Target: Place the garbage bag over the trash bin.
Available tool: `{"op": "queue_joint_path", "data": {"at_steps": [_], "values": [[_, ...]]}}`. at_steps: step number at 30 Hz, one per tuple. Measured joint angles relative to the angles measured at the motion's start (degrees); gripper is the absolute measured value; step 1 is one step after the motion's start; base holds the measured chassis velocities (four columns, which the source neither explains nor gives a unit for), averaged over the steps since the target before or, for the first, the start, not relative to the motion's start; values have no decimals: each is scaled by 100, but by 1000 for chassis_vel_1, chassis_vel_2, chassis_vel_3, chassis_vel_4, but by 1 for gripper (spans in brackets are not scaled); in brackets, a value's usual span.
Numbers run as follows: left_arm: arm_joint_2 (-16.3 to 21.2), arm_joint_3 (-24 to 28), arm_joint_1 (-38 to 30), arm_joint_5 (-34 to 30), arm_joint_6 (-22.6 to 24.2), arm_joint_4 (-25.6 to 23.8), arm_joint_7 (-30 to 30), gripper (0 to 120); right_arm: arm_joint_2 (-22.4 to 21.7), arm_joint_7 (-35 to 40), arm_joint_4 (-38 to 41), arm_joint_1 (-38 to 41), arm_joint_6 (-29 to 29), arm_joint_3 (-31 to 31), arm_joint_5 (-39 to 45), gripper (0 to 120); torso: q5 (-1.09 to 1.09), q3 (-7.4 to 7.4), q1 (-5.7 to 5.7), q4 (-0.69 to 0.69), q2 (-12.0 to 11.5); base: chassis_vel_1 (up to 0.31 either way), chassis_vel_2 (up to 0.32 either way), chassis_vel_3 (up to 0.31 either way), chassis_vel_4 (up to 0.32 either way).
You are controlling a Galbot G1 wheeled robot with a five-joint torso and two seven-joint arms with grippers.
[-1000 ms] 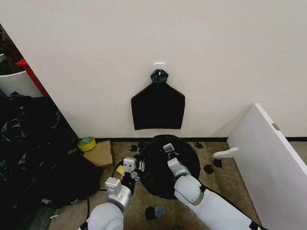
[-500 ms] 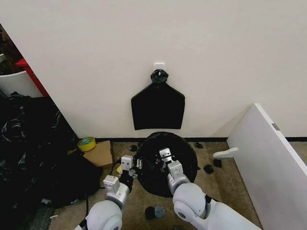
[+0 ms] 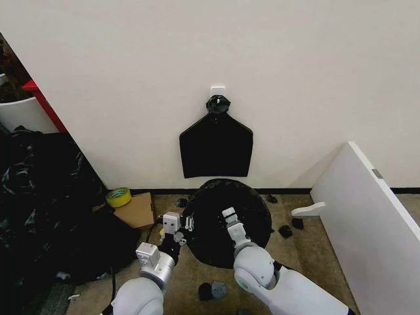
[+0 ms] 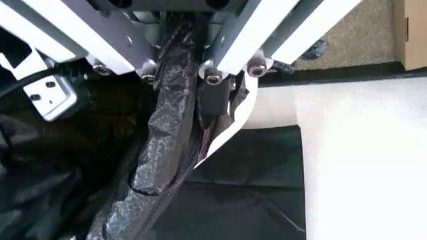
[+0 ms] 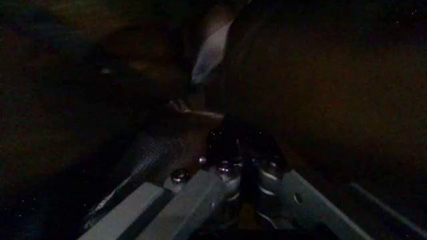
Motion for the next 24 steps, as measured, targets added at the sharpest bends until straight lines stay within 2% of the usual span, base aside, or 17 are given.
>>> {"op": "queue_joint_path", "data": {"at_steps": [4,7,11,17,24], "values": [[2,2,-25,2,-8,18,5,1,-48,-42,107,-41,120,58,-90,0,0,0,0,-1,0,0,0,0,0],[3,8,-63,7,-23,85,29,1,-143,-148,461,-118,423,34,-105,0,0,0,0,0,0,0,0,0,0],[7,12,-80,49,-62,159,61,1,-232,-128,891,-165,434,-63,311,0,-1,0,0,-1,0,0,0,0,0],[18,-23,-100,165,-184,295,146,1,-287,390,1435,-231,-275,-222,1623,0,0,0,0,0,0,0,0,0,0],[24,-100,-102,148,-219,304,168,1,-278,577,1410,-253,-630,-354,1779,0,0,0,0,0,0,0,0,0,0]]}}
